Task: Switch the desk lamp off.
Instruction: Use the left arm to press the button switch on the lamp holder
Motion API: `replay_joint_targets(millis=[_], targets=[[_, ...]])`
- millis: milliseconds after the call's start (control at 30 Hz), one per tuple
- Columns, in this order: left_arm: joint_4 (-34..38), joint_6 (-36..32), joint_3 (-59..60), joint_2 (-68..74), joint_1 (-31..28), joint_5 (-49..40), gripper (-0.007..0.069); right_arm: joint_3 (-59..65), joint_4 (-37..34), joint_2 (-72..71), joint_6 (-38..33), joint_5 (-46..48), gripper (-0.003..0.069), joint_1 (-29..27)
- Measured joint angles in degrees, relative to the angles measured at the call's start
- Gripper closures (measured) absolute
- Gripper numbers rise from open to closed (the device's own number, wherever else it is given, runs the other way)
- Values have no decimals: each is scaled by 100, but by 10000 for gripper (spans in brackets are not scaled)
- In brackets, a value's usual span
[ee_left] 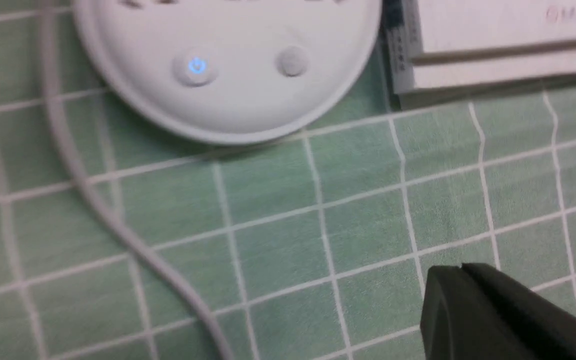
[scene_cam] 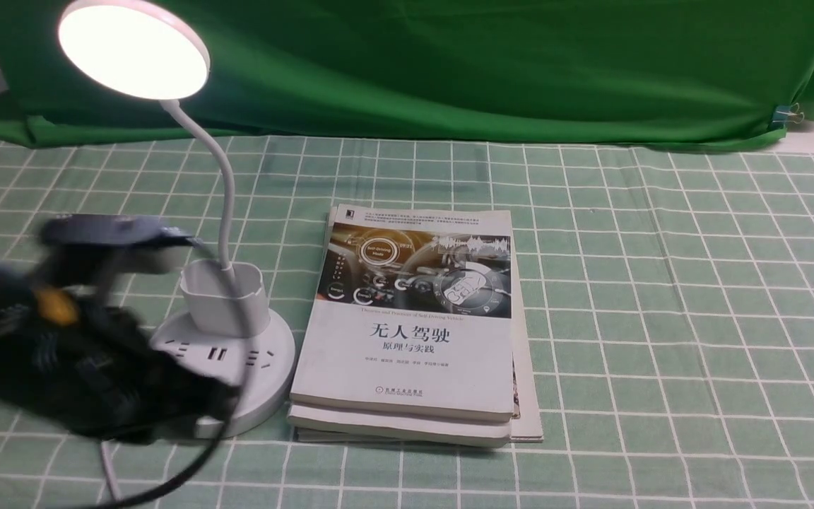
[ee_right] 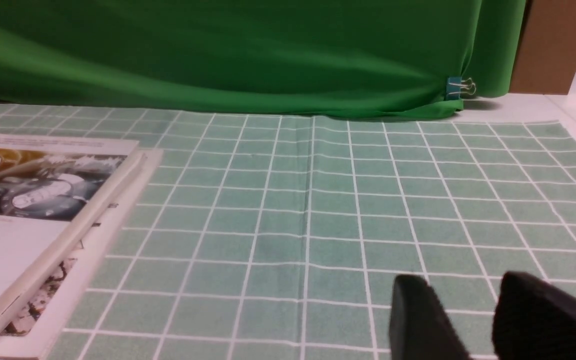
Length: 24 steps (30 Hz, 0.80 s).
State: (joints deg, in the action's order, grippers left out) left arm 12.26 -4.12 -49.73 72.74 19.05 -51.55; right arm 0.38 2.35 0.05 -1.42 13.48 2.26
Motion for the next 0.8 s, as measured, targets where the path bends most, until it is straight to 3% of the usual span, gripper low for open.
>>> replay_joint_targets(millis=[400, 800], targets=[[-492, 191, -1310, 1776, -24, -509, 624, 0, 0, 0, 0, 0, 417, 0], [-552, 229, -1455, 2245, -239, -355, 624, 0, 0, 0, 0, 0, 417, 0]])
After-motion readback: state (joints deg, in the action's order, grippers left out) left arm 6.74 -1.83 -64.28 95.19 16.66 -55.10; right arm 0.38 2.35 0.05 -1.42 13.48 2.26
